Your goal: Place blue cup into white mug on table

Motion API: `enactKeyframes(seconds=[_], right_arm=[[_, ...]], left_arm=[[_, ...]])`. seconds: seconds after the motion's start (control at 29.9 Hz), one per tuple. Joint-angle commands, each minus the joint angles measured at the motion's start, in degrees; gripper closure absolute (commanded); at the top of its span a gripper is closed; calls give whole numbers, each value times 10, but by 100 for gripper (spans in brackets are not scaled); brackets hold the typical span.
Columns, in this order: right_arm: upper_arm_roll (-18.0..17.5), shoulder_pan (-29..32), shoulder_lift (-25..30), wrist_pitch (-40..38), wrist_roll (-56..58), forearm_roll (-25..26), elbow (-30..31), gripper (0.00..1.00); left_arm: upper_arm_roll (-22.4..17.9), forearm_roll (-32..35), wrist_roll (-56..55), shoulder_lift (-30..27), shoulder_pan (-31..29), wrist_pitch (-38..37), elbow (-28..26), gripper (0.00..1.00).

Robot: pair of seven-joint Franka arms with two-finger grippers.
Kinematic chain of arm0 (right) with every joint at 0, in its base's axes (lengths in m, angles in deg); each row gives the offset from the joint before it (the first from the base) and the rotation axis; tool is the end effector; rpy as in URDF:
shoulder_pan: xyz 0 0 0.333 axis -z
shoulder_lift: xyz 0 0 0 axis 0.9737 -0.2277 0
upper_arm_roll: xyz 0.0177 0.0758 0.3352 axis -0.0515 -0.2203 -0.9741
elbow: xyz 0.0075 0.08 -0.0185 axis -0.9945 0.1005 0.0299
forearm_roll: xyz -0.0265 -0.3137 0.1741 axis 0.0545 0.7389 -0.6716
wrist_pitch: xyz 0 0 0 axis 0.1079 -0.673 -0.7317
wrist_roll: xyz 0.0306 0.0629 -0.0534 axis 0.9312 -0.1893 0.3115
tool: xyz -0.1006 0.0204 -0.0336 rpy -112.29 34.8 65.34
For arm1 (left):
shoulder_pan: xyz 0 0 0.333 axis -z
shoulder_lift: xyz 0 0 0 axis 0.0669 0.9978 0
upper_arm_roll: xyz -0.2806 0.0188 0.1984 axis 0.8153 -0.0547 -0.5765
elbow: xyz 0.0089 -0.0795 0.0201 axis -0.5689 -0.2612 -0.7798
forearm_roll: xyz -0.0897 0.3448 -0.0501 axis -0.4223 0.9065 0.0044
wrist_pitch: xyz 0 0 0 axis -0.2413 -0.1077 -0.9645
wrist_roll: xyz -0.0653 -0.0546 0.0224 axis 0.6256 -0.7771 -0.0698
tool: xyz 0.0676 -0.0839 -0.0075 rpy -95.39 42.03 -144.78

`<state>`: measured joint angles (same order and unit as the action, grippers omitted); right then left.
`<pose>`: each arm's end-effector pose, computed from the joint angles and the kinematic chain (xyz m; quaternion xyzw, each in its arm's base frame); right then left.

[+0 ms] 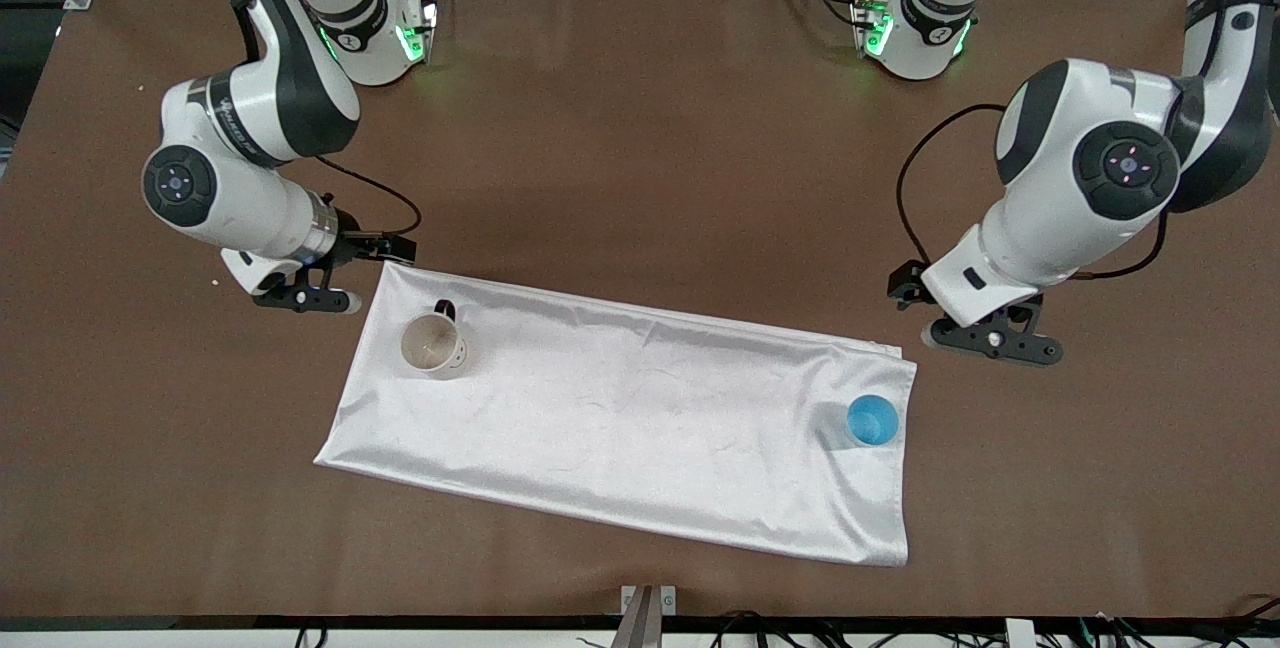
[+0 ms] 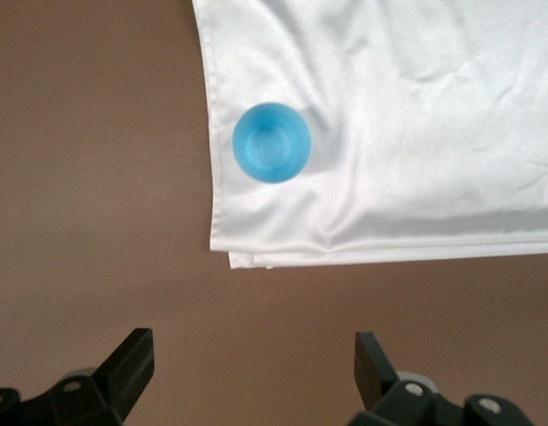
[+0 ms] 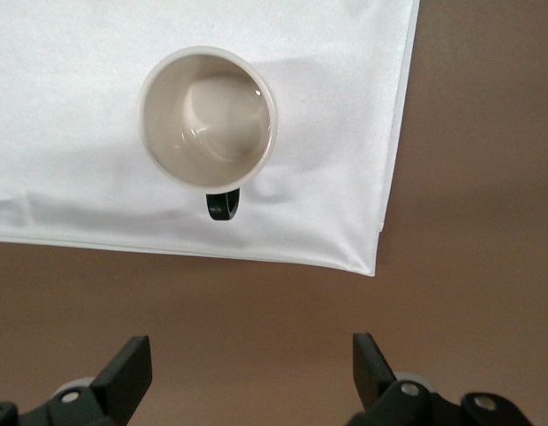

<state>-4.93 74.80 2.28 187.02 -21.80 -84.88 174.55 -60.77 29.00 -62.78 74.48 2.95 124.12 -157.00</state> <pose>0.5298 0.1394 0.4057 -0.9917 0.0658 0.1030 0.0396 0.6117 -0.1802 0.4821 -0.9925 0.1220 -0.0039 0.0105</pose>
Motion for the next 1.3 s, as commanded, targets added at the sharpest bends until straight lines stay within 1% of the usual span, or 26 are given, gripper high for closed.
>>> enactKeyframes(seconds=[0.0, 0.43, 0.6, 0.77, 0.87, 0.97, 1.14, 1.2, 1.27], right_arm=[[-3, -11, -33, 27, -42, -11, -2, 0], [-8, -14, -95, 79, -51, -11, -2, 0], [-12, -16, -113, 109, -62, -10, -2, 0], [-12, -25, -135, 147, -77, -10, -2, 0], [-12, -28, -146, 170, -78, -10, -2, 0], [-12, -28, -153, 184, -77, -9, -2, 0], [-12, -28, -157, 187, -71, -3, -2, 0], [-12, -26, -157, 189, -69, 7, -2, 0], [-12, -24, -157, 192, -65, 27, -3, 0]], left_arm=[[10, 15, 10, 42, 2, 31, 26, 0], [13, 23, 12, 127, 7, 137, 26, 0], [14, 73, 12, 156, 7, 166, 27, 0], [13, 80, 12, 185, 14, 214, 28, 0], [13, 86, 11, 204, 19, 237, 38, 0], [12, 89, 11, 213, 22, 243, 47, 0], [12, 89, 12, 215, 22, 247, 50, 0], [12, 89, 12, 219, 22, 255, 51, 0], [12, 89, 12, 221, 22, 258, 53, 0]])
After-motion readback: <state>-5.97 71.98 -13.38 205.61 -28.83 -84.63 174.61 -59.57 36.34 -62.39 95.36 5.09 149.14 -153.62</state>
